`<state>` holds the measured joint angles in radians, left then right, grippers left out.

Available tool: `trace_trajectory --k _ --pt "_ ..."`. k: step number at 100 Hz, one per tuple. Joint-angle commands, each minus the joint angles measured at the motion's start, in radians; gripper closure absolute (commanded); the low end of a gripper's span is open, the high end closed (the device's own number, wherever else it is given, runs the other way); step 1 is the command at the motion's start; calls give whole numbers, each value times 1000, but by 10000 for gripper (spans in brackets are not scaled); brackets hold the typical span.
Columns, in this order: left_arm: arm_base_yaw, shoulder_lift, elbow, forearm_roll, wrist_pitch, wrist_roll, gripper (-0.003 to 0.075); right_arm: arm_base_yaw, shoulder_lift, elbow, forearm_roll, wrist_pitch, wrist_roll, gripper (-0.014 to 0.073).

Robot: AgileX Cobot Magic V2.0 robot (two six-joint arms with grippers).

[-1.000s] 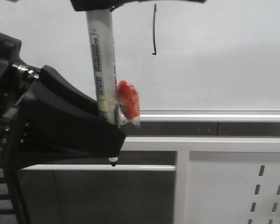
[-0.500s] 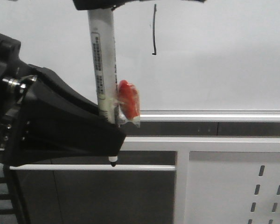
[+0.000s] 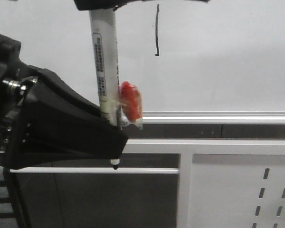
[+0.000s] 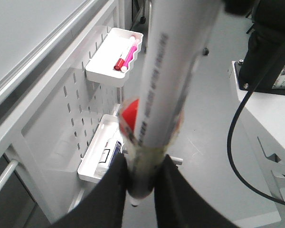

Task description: Write number 1 on whiteboard

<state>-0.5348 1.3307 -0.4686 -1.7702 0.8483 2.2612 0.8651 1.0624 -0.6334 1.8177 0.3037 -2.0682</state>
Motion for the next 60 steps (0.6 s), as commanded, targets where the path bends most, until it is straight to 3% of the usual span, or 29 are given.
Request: trace_trajectory --k 1,10,20,46,60 --pt "-5 -15 -27 -83 22 -14 738 -1 -10 -37 43 66 -2 462" --pt "-5 -15 -27 -83 17 -14 738 -1 -10 -37 43 64 -2 309" --pt "-5 -15 -27 -83 15 -14 738 -1 -10 -37 43 61 -2 207" --pt "-5 -15 6 -83 -3 -14 738 -1 -40 -37 43 52 -2 203" --pt "-5 -15 39 -83 -42 -14 738 -1 -98 -37 43 -51 -2 203"
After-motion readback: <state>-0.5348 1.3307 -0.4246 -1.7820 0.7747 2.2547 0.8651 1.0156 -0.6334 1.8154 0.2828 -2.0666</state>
